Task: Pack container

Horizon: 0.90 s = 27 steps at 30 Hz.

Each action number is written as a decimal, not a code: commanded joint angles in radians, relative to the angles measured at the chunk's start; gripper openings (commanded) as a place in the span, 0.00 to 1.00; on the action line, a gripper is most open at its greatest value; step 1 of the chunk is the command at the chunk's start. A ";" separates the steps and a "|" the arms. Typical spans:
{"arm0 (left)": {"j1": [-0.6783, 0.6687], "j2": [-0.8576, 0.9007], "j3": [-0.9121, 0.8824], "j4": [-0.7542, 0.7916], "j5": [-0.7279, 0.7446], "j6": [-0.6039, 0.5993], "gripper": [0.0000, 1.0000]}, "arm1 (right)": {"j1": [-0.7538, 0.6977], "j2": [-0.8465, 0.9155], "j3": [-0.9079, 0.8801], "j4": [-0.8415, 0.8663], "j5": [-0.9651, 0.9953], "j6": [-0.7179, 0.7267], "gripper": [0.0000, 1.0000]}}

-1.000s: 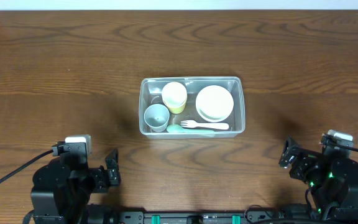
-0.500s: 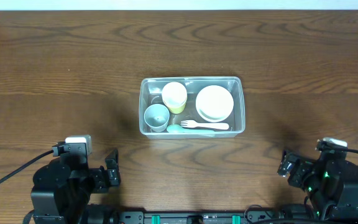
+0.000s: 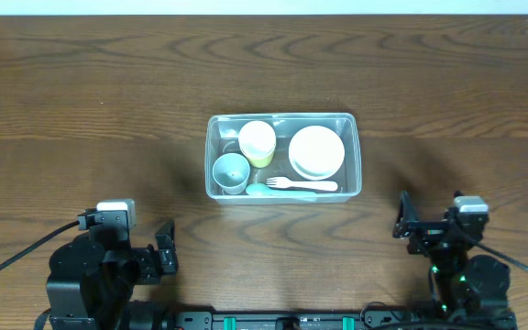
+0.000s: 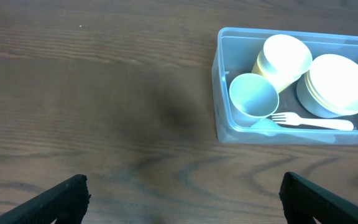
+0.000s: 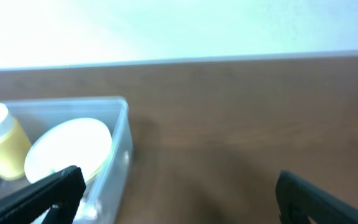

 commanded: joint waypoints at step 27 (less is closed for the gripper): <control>0.004 -0.003 0.001 -0.003 -0.007 -0.009 0.98 | 0.041 -0.030 -0.232 0.315 -0.027 -0.234 0.99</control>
